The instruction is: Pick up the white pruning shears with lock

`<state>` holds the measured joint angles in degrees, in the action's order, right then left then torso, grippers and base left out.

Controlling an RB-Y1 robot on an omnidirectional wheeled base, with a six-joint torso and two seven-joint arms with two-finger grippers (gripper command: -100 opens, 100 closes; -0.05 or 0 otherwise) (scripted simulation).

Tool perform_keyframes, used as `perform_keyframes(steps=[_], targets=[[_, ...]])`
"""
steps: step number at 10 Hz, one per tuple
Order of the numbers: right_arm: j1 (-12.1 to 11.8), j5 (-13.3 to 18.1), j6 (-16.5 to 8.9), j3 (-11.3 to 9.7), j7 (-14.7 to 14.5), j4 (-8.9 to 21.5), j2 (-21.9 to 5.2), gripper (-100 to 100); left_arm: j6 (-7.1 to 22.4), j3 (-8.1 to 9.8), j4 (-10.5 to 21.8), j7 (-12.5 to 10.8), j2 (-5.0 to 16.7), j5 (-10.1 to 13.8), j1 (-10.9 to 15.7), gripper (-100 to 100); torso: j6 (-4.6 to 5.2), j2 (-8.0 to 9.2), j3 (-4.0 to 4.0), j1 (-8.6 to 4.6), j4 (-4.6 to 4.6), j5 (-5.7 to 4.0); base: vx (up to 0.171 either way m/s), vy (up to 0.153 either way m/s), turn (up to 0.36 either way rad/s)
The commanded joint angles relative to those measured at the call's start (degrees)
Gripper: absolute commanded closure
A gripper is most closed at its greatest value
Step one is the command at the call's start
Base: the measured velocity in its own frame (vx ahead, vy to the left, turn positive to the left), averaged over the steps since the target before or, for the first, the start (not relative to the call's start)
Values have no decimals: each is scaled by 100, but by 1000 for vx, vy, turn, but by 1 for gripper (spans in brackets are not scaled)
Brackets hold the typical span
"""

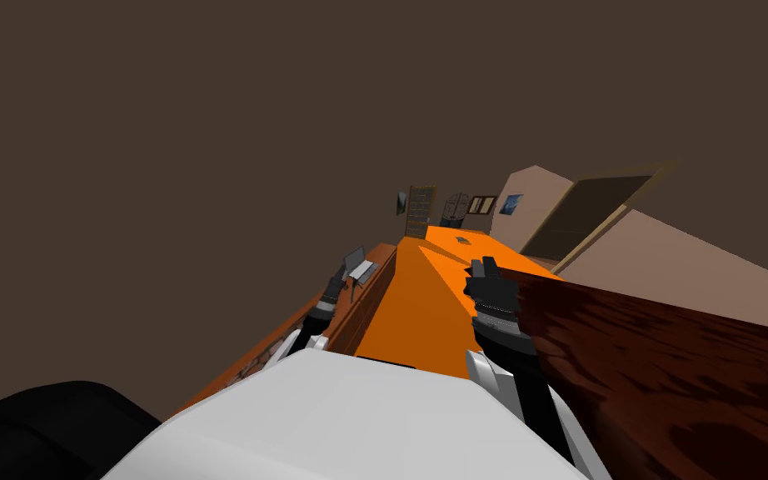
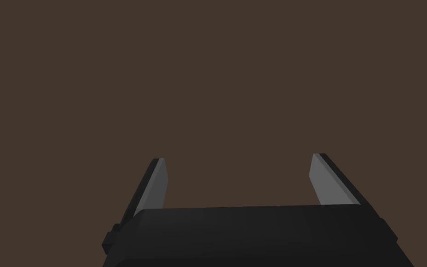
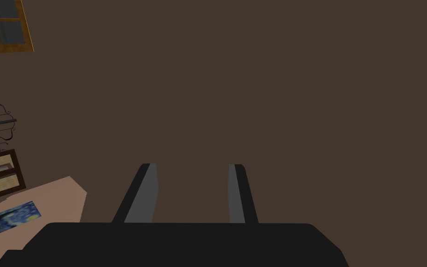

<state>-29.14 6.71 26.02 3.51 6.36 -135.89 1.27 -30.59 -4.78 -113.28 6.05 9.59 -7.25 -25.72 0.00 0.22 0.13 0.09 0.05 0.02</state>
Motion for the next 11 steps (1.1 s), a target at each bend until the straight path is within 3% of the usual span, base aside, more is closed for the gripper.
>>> perform_keyframes(steps=[1,3,6,7,8,10,11], targets=[[0,0,0,0,0,0,0,0,60,6,286,176,96,-100,101,-100,0,0,0,0,0,0,-59,12,19],[0,0,0,0,0,0,0,0,101,32,715,398,217,-243,237,-100,1,-1,0,-8,0,-2,-55,1,-5],[0,0,0,0,0,0,0,0,123,49,1025,516,281,-324,307,-100,1,-15,-9,-11,-3,-3,-18,-2,-11],[0,0,0,0,0,0,0,0,145,66,1271,638,347,-410,377,-100,1,-18,-10,-11,-3,-3,-12,1,-27],[0,0,0,0,0,0,0,0,145,66,1271,638,347,-410,377,-100,1,-19,-11,-11,-4,-3,-11,3,-15],[0,0,0,0,0,0,0,0,189,95,1661,887,477,-595,521,-100,1,-21,-12,-9,-4,-3,-8,4,-51],[0,0,0,0,0,0,0,0,189,95,1771,887,477,-595,521,-100,1,-22,-12,-8,-4,-2,-3,7,-24]])
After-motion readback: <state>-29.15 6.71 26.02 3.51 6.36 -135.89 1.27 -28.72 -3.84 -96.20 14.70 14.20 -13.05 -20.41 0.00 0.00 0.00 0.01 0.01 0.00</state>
